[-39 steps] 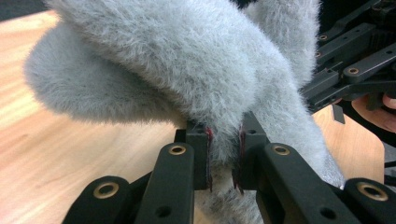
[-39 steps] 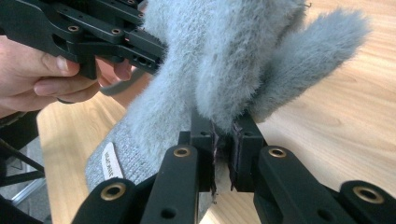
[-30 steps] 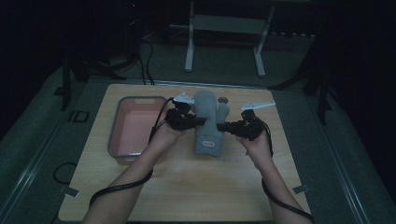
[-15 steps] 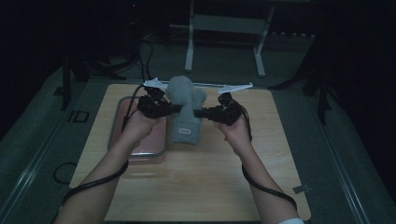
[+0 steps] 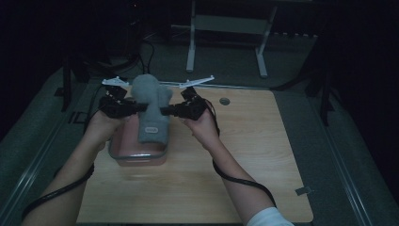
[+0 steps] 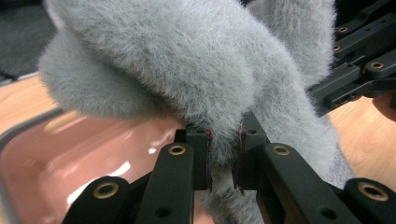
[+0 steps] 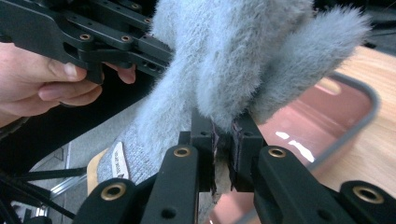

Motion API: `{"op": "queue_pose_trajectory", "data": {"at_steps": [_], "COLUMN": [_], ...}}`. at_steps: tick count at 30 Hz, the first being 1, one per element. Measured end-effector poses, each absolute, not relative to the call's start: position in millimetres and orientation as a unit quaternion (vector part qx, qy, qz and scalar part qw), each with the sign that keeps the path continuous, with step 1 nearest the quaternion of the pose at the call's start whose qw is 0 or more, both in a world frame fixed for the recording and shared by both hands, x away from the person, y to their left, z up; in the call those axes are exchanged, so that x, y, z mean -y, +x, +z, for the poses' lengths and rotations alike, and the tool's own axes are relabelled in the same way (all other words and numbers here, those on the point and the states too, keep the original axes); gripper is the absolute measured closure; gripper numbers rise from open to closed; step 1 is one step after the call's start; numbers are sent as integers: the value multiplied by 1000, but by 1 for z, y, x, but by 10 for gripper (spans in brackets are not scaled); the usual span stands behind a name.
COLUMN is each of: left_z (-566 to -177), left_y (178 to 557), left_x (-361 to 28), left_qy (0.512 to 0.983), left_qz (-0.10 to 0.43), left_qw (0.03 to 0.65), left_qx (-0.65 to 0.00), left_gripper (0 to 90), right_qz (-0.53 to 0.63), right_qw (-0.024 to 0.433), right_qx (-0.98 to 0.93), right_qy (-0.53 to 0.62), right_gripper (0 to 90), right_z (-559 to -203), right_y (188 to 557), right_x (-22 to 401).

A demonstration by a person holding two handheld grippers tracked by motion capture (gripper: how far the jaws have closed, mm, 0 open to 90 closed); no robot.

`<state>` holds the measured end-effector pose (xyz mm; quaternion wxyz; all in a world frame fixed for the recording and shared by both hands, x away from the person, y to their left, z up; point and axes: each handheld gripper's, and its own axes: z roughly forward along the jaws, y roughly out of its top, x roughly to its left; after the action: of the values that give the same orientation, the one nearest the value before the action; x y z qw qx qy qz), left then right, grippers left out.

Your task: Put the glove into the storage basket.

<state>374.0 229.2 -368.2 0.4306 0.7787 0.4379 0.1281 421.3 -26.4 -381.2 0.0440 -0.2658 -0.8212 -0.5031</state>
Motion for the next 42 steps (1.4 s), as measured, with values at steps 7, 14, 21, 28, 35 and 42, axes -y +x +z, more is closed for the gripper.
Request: {"op": "queue_pose_trajectory", "data": {"at_steps": [7,14,21,28,35,42], "left_z": [-392,-436,-466,-485,-492,-501], "left_y": [373,383,398,410,419,422], "left_x": [-251,-257,-255,-247,-234,-221], "left_qy": [774,764,761,770,783,798], "left_qz": [124,99,83,92,100,121], "left_qw": [408,400,382,334,287,246], "left_qx": [-468,-496,-518,-536,-542,-537], "left_gripper": [805,805,803,802,795,675], "right_qz": [-483,-448,-407,-358,-307,-289], "right_qw": [58,59,26,-5,-41,-39], "right_qx": [830,842,859,879,895,896], "right_qy": [-272,-294,-309,-314,-322,-334], "right_gripper": [825,825,825,824,815,660], "right_z": [-405,-441,-466,-484,-488,-494], "right_y": [424,432,440,444,445,450], "right_x": [-8,-23,-33,-50,-64,-65]}}
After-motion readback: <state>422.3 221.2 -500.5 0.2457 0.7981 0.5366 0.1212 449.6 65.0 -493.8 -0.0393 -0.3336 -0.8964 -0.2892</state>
